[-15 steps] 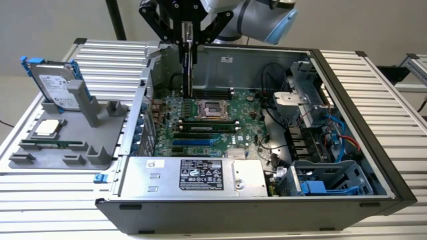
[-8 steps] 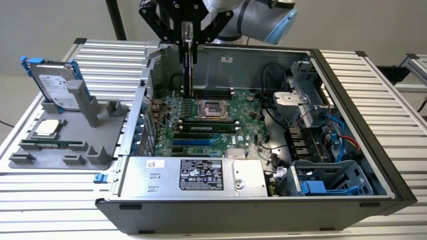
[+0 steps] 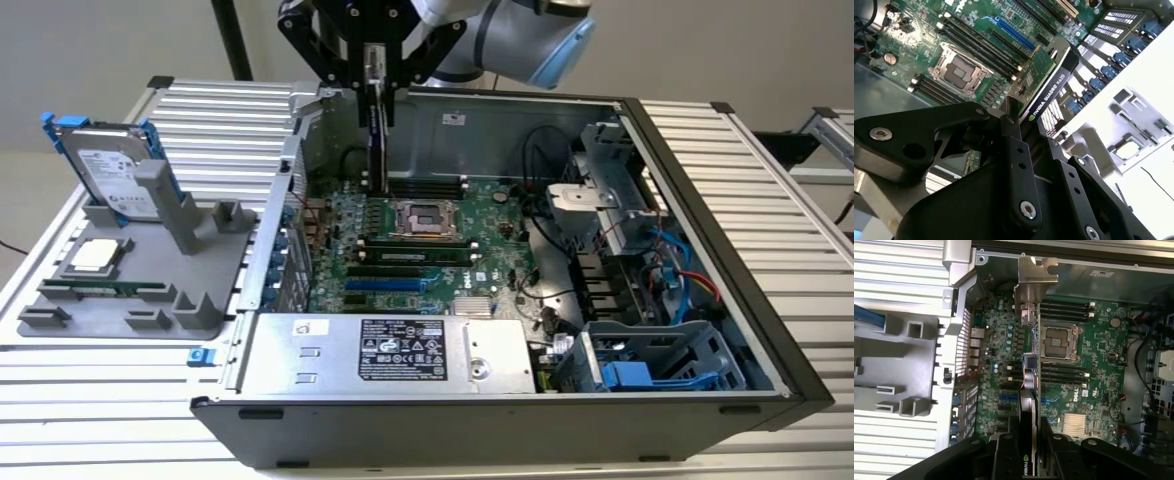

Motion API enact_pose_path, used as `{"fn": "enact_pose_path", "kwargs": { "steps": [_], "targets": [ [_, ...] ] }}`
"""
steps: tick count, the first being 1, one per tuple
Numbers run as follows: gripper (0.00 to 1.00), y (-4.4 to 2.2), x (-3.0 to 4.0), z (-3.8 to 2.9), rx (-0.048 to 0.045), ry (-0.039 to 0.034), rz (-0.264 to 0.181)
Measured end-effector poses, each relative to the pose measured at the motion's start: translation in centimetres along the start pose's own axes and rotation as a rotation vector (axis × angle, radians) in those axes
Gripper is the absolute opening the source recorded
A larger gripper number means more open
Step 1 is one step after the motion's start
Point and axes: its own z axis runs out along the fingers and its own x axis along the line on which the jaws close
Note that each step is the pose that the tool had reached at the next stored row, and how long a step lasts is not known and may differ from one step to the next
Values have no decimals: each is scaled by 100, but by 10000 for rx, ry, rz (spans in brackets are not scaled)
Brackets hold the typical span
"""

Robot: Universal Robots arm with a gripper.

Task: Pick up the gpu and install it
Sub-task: 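Insert the gpu into the slot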

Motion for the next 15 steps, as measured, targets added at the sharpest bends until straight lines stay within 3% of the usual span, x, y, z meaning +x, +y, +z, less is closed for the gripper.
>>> {"fn": "enact_pose_path", "kwargs": {
  "steps": [15],
  "targets": [
    [0,1,0,0,-19,56,-1154]
  ]
}}
